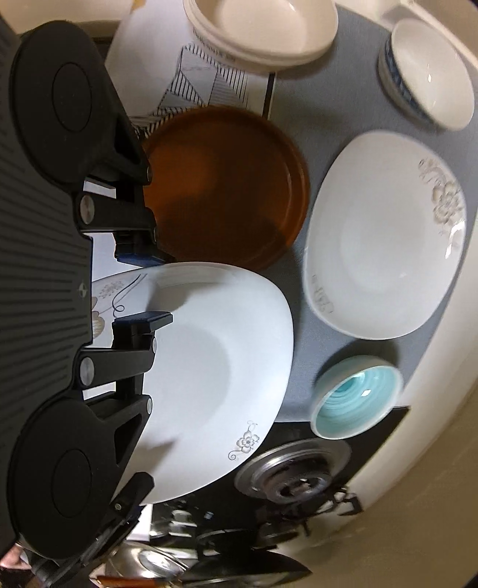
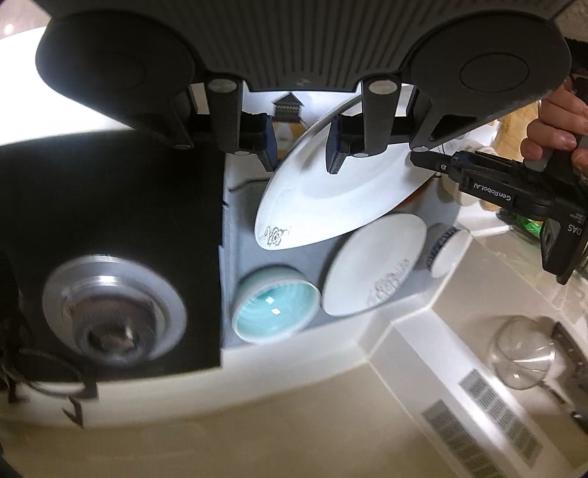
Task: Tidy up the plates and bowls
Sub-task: 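Lift the white floral plate and lower it onto the other white plate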
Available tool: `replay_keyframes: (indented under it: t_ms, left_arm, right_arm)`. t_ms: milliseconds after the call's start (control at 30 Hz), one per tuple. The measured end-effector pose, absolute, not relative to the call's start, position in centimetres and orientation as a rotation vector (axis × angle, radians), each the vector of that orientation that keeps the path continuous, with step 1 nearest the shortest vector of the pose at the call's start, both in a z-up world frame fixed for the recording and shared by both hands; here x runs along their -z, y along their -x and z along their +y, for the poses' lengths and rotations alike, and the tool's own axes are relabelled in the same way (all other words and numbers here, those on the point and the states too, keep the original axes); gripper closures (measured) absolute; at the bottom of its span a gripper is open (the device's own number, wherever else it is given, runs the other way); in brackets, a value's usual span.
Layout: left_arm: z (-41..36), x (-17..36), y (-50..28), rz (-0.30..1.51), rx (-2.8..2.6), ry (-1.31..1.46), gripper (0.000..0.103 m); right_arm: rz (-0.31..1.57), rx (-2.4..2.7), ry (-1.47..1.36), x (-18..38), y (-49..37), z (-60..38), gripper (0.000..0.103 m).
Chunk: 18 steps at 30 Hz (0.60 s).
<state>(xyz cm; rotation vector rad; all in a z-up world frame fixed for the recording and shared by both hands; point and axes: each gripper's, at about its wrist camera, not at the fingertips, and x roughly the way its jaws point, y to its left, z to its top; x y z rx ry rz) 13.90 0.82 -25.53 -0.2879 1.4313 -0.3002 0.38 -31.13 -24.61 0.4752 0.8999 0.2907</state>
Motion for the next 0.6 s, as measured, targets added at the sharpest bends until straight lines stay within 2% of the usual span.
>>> replay_keyframes:
  t_ms: [267,600]
  left_arm:
    - [4.6,22.7,-15.9,1.357,0.251,0.331,0.077]
    - [8.5,24.3,-20.2,1.36,0.148,0.339,0.077]
  right_arm:
    - [0.853,-0.321,-0.474,23.7,-3.0,-27.9,0.072]
    - [0.844,-0.338,-0.429,25.7,-7.9,-22.9,0.072]
